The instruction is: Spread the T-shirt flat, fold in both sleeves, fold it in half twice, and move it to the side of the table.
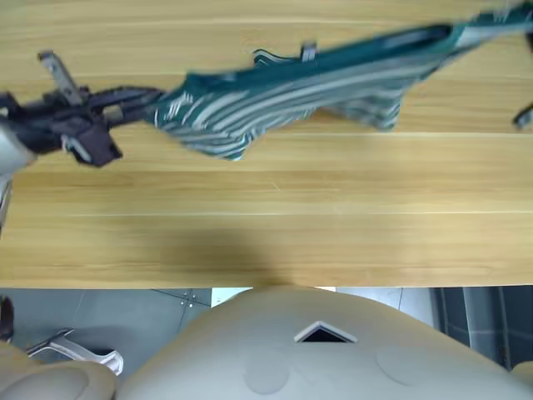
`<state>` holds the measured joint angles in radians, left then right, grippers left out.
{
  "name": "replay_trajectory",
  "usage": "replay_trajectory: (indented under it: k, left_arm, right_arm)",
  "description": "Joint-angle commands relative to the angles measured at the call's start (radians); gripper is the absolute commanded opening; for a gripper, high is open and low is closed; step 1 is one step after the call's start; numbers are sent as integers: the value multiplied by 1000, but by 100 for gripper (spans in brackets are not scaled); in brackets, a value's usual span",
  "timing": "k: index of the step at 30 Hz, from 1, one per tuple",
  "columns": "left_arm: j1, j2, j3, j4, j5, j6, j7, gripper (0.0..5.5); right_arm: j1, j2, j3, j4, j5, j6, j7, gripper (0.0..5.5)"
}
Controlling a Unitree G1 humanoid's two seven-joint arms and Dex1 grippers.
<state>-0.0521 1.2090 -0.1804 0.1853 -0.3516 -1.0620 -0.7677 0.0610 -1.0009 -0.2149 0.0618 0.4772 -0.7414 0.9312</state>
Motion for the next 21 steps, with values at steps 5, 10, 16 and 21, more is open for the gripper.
replay_trajectory:
  k: [5,10,16,21]
  left_arm:
    - [743,229,434,-382,-486,-531,-52,0]
    - [842,249,607,-568,-788,-474,-226,0]
    - [-231,-25,104,-126,-486,284,-356,0]
    - [-959,-389,-204,693,145,562,-351,0]
  right_arm:
    - [368,94,-452,-464,761,134,554,1]
    - [245,120,-523,-406,914,339,663,1]
    - [-303,129,-98,32,135,357,353,1]
    - [-927,208,294,740,-479,398,73,1]
